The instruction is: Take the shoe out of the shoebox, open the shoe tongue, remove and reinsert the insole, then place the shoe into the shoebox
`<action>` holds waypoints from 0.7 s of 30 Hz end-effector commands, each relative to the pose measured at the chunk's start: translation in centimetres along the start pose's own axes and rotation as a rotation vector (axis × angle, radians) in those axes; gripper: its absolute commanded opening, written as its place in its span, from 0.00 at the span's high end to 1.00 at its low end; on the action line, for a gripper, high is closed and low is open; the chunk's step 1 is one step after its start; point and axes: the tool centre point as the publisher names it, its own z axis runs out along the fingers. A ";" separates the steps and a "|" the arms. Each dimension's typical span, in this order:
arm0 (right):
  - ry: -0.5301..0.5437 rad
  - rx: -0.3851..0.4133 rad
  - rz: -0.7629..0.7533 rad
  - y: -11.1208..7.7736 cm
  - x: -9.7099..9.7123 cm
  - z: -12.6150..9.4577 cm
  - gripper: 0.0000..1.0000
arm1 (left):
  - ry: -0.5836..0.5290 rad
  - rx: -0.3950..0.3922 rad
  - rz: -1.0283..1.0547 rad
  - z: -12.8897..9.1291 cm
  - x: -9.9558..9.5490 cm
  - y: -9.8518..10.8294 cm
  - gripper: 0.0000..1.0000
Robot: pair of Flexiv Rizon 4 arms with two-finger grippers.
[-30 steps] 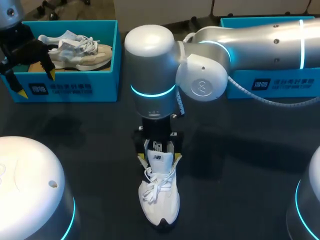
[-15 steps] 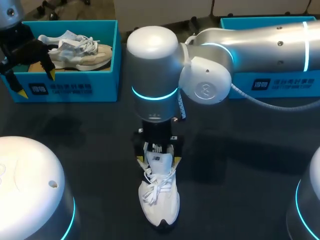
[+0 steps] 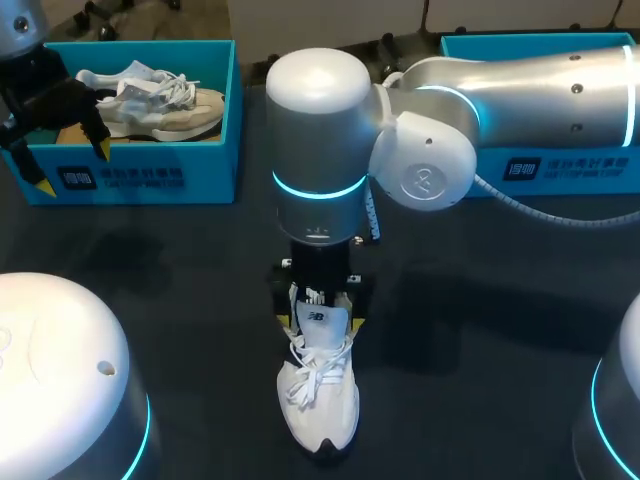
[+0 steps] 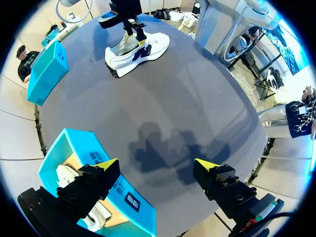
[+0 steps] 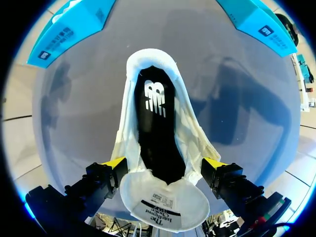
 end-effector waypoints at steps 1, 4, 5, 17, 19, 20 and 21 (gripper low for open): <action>-0.009 -0.039 0.065 -1.4 0.7 0.0 0.00 | 0.002 -0.001 0.001 -0.1 0.0 0.0 0.00; -0.005 -0.048 0.076 -1.9 0.8 -0.2 0.00 | 0.002 -0.001 0.001 -0.1 0.0 0.0 0.00; -0.006 -0.049 0.081 -2.1 0.9 -0.2 0.00 | 0.002 -0.001 0.001 -0.1 0.0 0.0 0.00; -0.004 -0.073 0.165 -4.7 1.0 -0.6 0.00 | 0.002 -0.001 0.001 -0.1 0.0 0.0 0.00; -0.004 -0.078 0.176 -5.2 0.8 -0.7 0.00 | 0.002 -0.001 0.001 -0.1 0.0 0.0 0.00; -0.003 -0.079 0.178 -5.3 0.8 -0.7 0.00 | 0.002 -0.001 0.001 -0.1 0.0 0.0 0.00; -0.003 -0.079 0.178 -5.3 0.8 -0.7 0.00 | 0.002 -0.001 0.001 -0.1 0.0 0.0 0.00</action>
